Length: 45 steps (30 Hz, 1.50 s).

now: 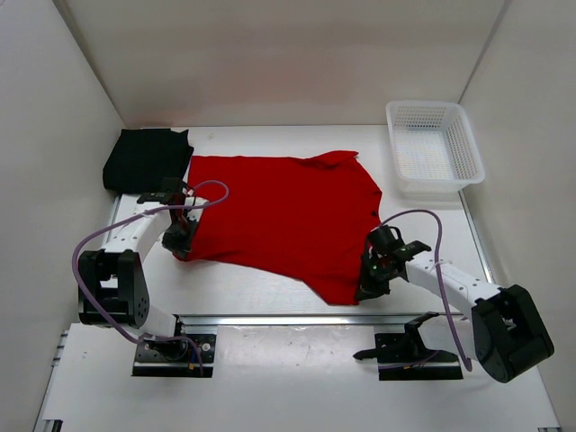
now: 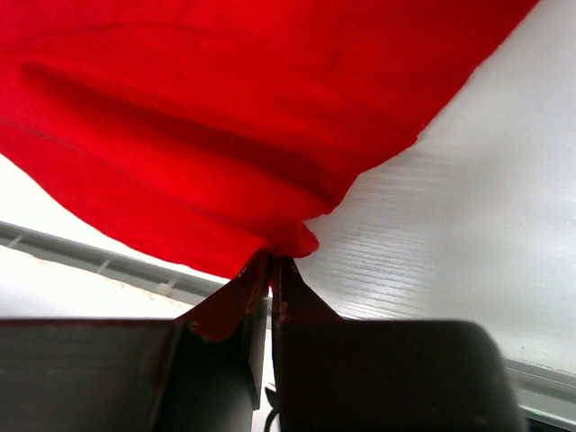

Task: Fold and stack the t-shirts
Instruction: Grap the side of the flattened tshirt closest away from the robot with both arms, then fold the flattened tshirt in 1/3 of the way

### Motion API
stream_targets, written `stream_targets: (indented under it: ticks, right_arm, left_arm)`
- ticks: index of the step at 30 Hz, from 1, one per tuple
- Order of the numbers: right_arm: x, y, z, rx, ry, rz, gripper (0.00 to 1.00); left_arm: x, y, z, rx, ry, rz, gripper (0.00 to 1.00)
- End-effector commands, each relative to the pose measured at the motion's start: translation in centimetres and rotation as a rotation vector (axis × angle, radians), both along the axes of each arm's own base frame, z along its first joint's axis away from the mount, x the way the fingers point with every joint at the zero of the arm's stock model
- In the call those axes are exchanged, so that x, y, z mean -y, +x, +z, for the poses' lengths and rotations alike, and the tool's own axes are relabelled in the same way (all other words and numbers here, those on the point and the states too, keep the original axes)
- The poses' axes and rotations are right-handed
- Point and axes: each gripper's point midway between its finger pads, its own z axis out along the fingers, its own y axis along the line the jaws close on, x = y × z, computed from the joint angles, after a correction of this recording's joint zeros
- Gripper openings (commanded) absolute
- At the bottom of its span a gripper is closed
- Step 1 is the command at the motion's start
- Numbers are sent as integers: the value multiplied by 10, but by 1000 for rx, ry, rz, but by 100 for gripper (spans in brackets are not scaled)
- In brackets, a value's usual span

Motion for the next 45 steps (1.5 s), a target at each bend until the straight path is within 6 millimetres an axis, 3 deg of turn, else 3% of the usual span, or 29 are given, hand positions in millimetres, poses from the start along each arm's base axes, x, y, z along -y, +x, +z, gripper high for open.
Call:
stream_targets:
  ticks: [1, 4, 7, 9, 10, 11, 13, 16, 17, 18, 20, 22, 32, 40, 45]
  right_arm:
    - [-1, 6, 5, 27, 36, -32, 0]
    - [10, 24, 29, 116, 50, -104, 0]
    - [22, 56, 76, 261, 86, -190, 0]
    - [22, 83, 107, 356, 96, -193, 0]
    - [22, 90, 105, 351, 86, -184, 0]
    - [17, 102, 117, 396, 104, -157, 0]
    - [17, 121, 110, 390, 94, -142, 0]
    - [19, 168, 123, 482, 101, -136, 0]
    - [20, 177, 115, 472, 84, -125, 0]
    - [20, 192, 125, 517, 76, -108, 0]
    - [22, 213, 118, 501, 47, -86, 0]
    - [21, 234, 127, 526, 31, -60, 0]
    - [35, 284, 119, 542, -49, -11, 0]
    - [35, 303, 104, 507, -73, 1, 0]
    - [41, 322, 108, 517, -74, -16, 0]
  left_arm:
    - [-10, 16, 20, 93, 55, 10, 0]
    - [-25, 25, 30, 141, 128, 47, 0]
    - [-37, 45, 48, 230, 197, 95, 0]
    - [-42, 53, 55, 270, 224, 123, 0]
    - [-41, 60, 59, 298, 220, 135, 0]
    - [-41, 63, 59, 304, 222, 139, 0]
    - [-37, 76, 61, 345, 206, 128, 0]
    - [-34, 97, 61, 393, 211, 106, 0]
    - [-34, 106, 58, 394, 214, 101, 0]
    - [-31, 109, 57, 394, 209, 95, 0]
    - [-29, 124, 49, 376, 206, 98, 0]
    - [-27, 135, 45, 376, 198, 96, 0]
    - [-27, 175, 32, 390, 217, 114, 0]
    - [-23, 192, 31, 421, 228, 120, 0]
    - [-25, 201, 32, 439, 241, 126, 0]
